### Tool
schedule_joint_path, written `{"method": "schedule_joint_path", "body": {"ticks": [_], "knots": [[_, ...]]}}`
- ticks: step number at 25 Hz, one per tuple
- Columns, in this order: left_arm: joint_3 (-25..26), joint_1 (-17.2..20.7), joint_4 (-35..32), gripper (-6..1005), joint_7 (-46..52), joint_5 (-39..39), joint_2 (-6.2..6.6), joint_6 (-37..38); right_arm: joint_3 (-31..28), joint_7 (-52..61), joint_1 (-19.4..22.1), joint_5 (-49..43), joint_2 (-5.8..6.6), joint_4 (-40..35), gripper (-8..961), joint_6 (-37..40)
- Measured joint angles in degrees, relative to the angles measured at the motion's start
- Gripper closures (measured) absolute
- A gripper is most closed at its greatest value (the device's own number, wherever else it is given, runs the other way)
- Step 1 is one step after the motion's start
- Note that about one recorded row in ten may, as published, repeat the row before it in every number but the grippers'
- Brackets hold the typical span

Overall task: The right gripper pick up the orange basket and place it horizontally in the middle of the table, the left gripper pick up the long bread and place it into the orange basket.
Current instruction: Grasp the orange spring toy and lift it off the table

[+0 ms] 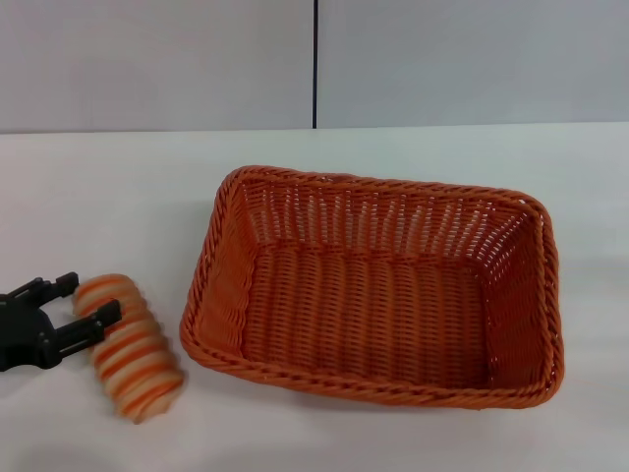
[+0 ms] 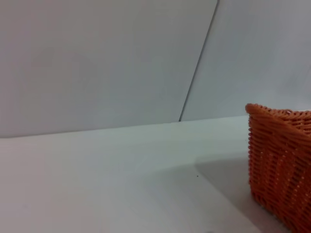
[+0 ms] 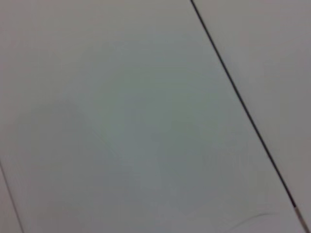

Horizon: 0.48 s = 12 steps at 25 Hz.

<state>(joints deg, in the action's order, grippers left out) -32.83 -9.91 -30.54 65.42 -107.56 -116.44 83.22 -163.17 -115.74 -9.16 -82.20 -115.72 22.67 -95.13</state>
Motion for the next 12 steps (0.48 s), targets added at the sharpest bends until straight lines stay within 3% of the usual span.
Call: {"method": "schedule_joint_path", "body": {"ticks": [12], "knots": [[0.0, -0.6, 0.0, 202, 0.0, -1.1, -0.76, -0.4, 0.2, 0.0, -0.2, -0.4, 0.18, -0.2, 470, 0.3]]}}
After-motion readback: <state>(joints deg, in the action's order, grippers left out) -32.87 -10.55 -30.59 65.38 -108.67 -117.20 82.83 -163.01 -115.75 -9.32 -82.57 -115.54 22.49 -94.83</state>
